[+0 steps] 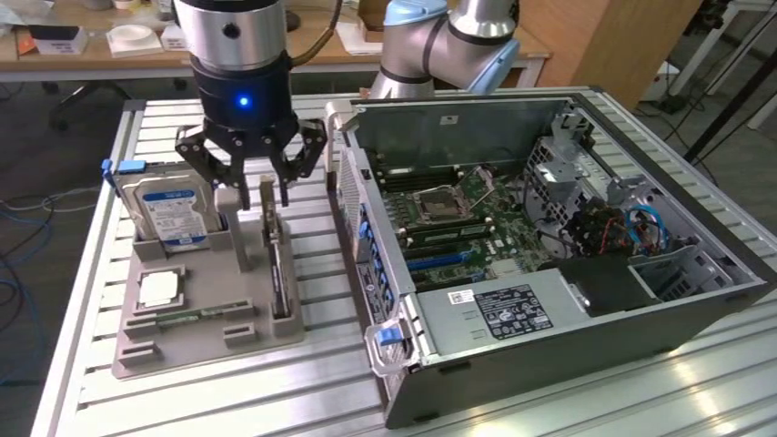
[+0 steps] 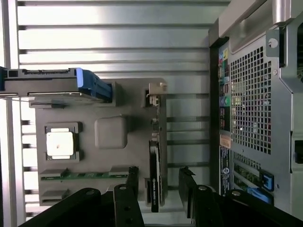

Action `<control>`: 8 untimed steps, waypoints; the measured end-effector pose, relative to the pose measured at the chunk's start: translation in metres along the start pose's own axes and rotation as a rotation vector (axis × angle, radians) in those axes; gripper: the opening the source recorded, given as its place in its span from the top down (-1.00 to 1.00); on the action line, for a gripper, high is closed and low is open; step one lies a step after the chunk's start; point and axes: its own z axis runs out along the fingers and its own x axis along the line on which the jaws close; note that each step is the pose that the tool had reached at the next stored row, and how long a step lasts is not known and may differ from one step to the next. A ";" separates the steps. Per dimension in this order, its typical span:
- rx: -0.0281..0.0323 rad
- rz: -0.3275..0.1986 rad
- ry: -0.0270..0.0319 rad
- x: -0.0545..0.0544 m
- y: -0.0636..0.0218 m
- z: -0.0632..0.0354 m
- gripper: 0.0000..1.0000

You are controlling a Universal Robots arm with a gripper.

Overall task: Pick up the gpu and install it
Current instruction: 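Pick up the gpu and move the gpu toward the slot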

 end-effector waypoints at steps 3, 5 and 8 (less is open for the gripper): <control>-0.0001 -0.005 0.0003 0.001 -0.0006 0.0055 0.06; -0.0002 -0.008 0.0004 0.002 -0.0008 0.0090 0.06; -0.0003 -0.011 0.0006 0.003 -0.0011 0.0146 0.06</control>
